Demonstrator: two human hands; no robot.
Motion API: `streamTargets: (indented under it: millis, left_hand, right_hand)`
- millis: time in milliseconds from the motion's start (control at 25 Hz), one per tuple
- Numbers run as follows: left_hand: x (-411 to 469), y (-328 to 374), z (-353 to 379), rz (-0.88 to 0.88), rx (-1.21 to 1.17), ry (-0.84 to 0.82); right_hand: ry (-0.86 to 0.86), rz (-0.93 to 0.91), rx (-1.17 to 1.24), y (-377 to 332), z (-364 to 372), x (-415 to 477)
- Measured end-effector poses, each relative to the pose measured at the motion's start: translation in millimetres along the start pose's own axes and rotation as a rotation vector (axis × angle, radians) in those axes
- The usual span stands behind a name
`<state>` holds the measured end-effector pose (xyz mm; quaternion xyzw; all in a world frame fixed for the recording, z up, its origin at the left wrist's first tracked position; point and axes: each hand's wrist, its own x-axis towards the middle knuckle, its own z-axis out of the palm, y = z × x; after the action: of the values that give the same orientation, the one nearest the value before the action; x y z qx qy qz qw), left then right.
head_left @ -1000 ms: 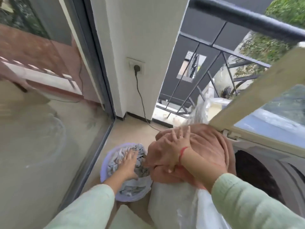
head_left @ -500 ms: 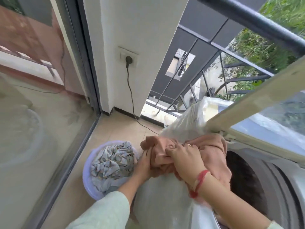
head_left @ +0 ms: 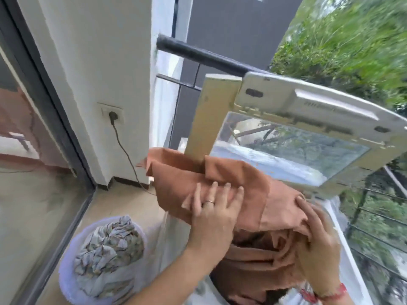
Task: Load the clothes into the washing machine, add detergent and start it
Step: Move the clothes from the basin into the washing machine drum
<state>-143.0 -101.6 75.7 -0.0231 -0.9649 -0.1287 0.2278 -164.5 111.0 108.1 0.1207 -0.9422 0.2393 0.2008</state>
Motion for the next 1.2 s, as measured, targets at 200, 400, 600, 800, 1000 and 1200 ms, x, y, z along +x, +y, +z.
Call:
streamTargets:
  millis: [200,400,600,800,1000,1200]
  left_hand:
    - [-23,19,41,0.153,-0.06,-1.183]
    - [-20,-44,27,0.098,0.016,-0.406]
    - [-7,-122,6,-0.209,0.125,-0.379]
    - [-30,-145,3,-0.201,0.077,-0.754]
    - [-42,-143,4,-0.225,-0.117,-0.527]
    - [-28,-100,10,-0.299,-0.352,-0.333]
  right_hand:
    - [-1.202,-0.011,-0.632,83,44,-45]
    - [-0.989,0.097,-0.021,37,94,-37]
    - [-0.708,0.118,0.039,-30,154,11]
    - [-1.363,0.287,-0.511,-3,156,-16]
    - [-1.479,0.475,-0.35,54,122,-53]
    - [-0.903,0.359,0.067,67,78,-50]
